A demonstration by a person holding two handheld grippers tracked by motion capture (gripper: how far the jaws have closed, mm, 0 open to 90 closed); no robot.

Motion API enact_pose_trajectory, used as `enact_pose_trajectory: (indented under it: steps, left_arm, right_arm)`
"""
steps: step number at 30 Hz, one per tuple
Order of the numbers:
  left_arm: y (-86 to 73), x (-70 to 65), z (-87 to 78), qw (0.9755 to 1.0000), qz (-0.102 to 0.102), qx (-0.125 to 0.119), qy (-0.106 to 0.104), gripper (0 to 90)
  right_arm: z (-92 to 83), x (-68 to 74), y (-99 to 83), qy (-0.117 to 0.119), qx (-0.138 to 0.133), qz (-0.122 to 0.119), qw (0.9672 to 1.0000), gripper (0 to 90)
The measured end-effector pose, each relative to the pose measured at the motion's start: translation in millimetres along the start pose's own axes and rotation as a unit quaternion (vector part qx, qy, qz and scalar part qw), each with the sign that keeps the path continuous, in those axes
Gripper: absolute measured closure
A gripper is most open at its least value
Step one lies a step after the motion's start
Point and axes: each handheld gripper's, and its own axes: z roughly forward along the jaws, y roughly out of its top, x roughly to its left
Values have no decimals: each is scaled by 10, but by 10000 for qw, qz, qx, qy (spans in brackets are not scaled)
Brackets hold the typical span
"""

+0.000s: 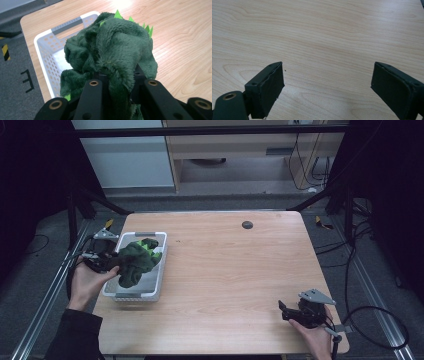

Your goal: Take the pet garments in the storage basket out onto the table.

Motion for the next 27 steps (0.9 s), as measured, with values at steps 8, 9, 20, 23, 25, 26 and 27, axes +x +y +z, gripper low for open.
enact_pose_trajectory:
  steps: [8, 9, 20, 23, 25, 26, 27]
  left_arm:
    - [107, -192, -88, 9993, 345, -3, -112, 769]
    - [120, -222, -94, 9992, 382, -36, -135, 769]
    - [255, -485, -78, 9964, 753, -79, -384, 769]
    - [284, -542, -52, 9957, 803, -86, -452, 769]
    - [300, -582, -33, 9954, 825, -83, -488, 769]
    - [308, -602, -23, 9951, 838, -84, -509, 769]
    - [316, -621, -14, 9948, 876, -65, -522, 769]
  right_arm:
    - [-5, 1, 2, -5, -9, 15, 10000, 110]
    - [-5, 1, 3, -5, -12, 16, 10000, 110]
    - [-16, -3, 8, -10, -67, -1, 10000, 110]
    - [-21, -1, 10, 2, -62, 27, 10000, 110]
    - [-22, -1, 11, 3, -64, 27, 10000, 110]
    - [-20, -1, 11, -4, -68, 12, 10000, 110]
    - [-20, 1, 11, -2, -68, 13, 10000, 110]
